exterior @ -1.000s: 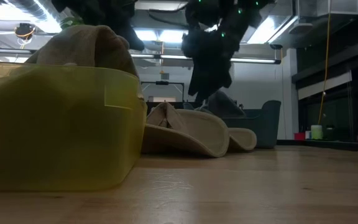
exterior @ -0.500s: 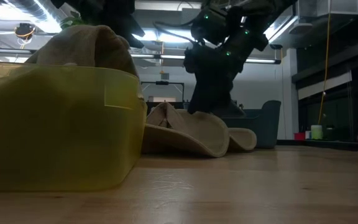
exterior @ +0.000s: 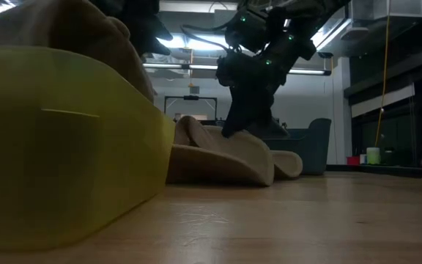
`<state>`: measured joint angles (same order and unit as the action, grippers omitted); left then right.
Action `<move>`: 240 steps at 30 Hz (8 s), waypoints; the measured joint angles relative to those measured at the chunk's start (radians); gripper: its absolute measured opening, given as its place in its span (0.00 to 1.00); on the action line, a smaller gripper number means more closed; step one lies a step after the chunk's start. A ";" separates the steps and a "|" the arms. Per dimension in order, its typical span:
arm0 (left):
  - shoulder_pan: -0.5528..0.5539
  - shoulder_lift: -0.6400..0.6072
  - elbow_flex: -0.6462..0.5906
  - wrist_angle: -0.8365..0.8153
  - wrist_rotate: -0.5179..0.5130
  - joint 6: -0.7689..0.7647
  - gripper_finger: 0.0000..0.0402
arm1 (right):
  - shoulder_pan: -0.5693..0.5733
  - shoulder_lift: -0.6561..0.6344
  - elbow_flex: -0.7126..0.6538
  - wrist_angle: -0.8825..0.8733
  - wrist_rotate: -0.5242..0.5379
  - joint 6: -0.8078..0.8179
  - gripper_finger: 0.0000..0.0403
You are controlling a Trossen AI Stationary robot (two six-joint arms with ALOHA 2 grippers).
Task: Pick & Place hat
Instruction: Put the bottom brown cap into the yellow bin
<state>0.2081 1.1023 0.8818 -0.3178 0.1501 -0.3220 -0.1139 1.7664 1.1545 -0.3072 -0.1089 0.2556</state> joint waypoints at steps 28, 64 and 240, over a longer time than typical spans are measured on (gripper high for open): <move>0.076 -0.377 0.000 -0.014 -0.021 0.154 0.36 | -0.022 -0.184 0.432 -0.274 0.428 -0.437 0.04; 0.076 -0.275 0.000 -0.021 -0.479 0.281 0.65 | -0.024 -0.184 0.525 -0.179 0.319 -0.525 0.04; 0.011 -0.252 0.180 0.045 -0.106 0.443 0.43 | 0.009 -0.199 0.525 -0.090 0.390 -0.320 0.01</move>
<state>0.2188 0.8503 1.0615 -0.2733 0.0442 0.1206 -0.1053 1.5673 1.6791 -0.3972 0.2812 -0.0648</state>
